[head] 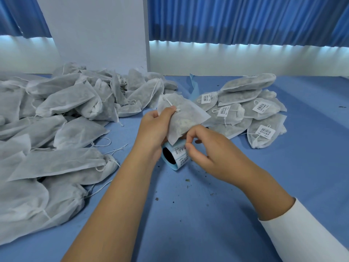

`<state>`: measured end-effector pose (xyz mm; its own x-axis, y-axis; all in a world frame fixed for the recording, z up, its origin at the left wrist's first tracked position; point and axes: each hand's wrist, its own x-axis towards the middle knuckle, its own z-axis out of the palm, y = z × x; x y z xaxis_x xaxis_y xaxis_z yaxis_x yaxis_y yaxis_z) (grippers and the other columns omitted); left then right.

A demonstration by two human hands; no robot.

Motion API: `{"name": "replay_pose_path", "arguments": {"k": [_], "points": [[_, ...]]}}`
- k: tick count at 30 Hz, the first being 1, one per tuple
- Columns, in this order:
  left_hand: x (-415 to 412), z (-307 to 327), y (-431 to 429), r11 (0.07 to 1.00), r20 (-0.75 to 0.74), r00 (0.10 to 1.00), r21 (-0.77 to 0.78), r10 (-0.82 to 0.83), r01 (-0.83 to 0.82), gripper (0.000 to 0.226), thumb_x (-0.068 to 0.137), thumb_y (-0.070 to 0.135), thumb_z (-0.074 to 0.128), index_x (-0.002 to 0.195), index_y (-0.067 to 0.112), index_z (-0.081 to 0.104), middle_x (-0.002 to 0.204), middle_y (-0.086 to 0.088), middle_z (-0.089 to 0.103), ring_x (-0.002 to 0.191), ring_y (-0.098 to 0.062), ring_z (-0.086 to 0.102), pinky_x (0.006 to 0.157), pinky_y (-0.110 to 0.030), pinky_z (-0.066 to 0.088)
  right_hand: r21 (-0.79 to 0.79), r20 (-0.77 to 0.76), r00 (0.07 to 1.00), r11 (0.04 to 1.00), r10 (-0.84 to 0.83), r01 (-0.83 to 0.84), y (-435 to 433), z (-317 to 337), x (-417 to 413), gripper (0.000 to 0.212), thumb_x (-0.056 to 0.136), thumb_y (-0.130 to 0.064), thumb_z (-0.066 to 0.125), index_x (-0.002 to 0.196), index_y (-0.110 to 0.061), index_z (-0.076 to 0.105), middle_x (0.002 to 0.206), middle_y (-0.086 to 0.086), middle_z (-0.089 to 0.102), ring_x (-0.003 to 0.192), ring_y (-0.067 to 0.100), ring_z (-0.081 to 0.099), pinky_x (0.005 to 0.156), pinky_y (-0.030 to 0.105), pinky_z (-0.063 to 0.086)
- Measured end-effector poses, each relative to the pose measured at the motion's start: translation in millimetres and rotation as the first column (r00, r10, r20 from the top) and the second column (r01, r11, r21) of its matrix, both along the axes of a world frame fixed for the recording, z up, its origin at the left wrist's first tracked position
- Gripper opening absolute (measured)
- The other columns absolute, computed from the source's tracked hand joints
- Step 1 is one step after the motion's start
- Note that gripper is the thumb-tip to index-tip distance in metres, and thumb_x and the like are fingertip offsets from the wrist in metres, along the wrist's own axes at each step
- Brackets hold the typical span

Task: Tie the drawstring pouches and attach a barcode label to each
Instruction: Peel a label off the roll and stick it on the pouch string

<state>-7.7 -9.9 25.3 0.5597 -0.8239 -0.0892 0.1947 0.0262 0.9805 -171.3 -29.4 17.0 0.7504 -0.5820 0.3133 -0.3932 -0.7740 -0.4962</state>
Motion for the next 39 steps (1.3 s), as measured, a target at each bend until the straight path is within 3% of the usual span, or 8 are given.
{"name": "replay_pose_path", "arguments": {"k": [5,7,10,14,20,27,32,39], "points": [[3,0,0,1.000,-0.009,1.000,0.009,0.020,-0.020,0.026,0.091,0.027,0.066,0.100,0.002,0.067,0.087,-0.013,0.065,0.079,-0.022,0.061,0.072,-0.034,0.048,0.314,0.140,0.987,0.942,0.082,-0.123,-2,4,-4,0.011,0.098,-0.024,0.050,0.088,-0.028,0.049,0.096,0.013,0.066,0.106,0.041,0.059,0.072,0.034,0.049],[3,0,0,1.000,-0.025,1.000,0.009,0.019,-0.019,0.036,0.091,0.026,0.067,0.107,-0.006,0.067,0.090,-0.015,0.065,0.081,-0.024,0.061,0.075,-0.037,0.048,0.394,0.202,0.976,0.906,0.078,-0.154,-4,7,-8,0.012,0.097,-0.018,0.054,0.086,-0.022,0.053,0.103,0.011,0.067,0.114,0.032,0.060,0.090,0.047,0.048],[4,0,1,1.000,-0.033,0.999,0.013,0.013,-0.012,0.037,0.091,0.027,0.067,0.108,-0.005,0.068,0.089,-0.013,0.070,0.078,-0.022,0.065,0.072,-0.035,0.052,0.448,0.227,0.971,0.876,0.079,-0.176,-9,14,-17,0.010,0.089,-0.021,0.057,0.080,-0.022,0.058,0.103,0.008,0.066,0.100,0.034,0.062,0.085,0.052,0.049],[5,1,4,1.000,-0.014,1.000,-0.007,0.014,-0.014,0.020,0.088,0.030,0.071,0.094,0.011,0.069,0.087,-0.004,0.073,0.074,-0.018,0.068,0.063,-0.029,0.053,0.513,0.372,0.924,0.810,0.089,-0.285,-15,21,-26,0.021,0.082,-0.009,0.058,0.069,-0.025,0.064,0.102,-0.002,0.072,0.098,0.014,0.067,0.082,0.025,0.053],[10,3,13,0.997,0.077,0.997,-0.066,-0.023,0.028,0.026,0.084,0.025,0.076,0.108,0.019,0.069,0.091,0.004,0.076,0.081,-0.013,0.074,0.063,-0.026,0.054,0.553,0.554,0.832,0.761,-0.033,-0.338,-20,20,-26,0.010,0.078,-0.006,0.061,0.080,-0.016,0.060,0.069,-0.006,0.064,0.061,0.010,0.055,0.064,0.024,0.046],[6,7,20,0.991,0.266,0.957,-0.033,-0.114,0.127,0.028,0.082,0.021,0.079,0.107,0.021,0.067,0.084,0.008,0.077,0.075,-0.007,0.074,0.056,-0.017,0.052,0.540,0.645,0.732,0.808,-0.218,-0.234,-24,17,-23,0.018,0.084,-0.005,0.065,0.096,-0.019,0.062,0.070,-0.006,0.065,0.062,0.010,0.055,0.059,0.023,0.044],[2,11,26,0.978,0.389,0.900,0.009,-0.194,0.207,0.036,0.081,0.017,0.080,0.115,0.020,0.066,0.091,0.003,0.078,0.088,-0.016,0.074,0.091,-0.043,0.057,0.519,0.732,0.656,0.774,-0.183,-0.362,-19,18,-17,0.031,0.088,-0.004,0.063,0.116,-0.015,0.056,0.080,-0.002,0.070,0.068,0.013,0.062,0.061,0.022,0.052],[-7,14,30,0.954,0.535,0.796,0.067,-0.283,0.294,0.042,0.078,0.017,0.083,0.116,0.024,0.066,0.103,0.002,0.075,0.099,-0.014,0.070,0.095,-0.044,0.054,0.560,0.744,0.628,0.727,-0.229,-0.398,-16,13,-7,0.028,0.093,0.002,0.058,0.117,-0.011,0.052,0.086,0.007,0.071,0.082,0.023,0.072,0.077,0.029,0.057]]}}
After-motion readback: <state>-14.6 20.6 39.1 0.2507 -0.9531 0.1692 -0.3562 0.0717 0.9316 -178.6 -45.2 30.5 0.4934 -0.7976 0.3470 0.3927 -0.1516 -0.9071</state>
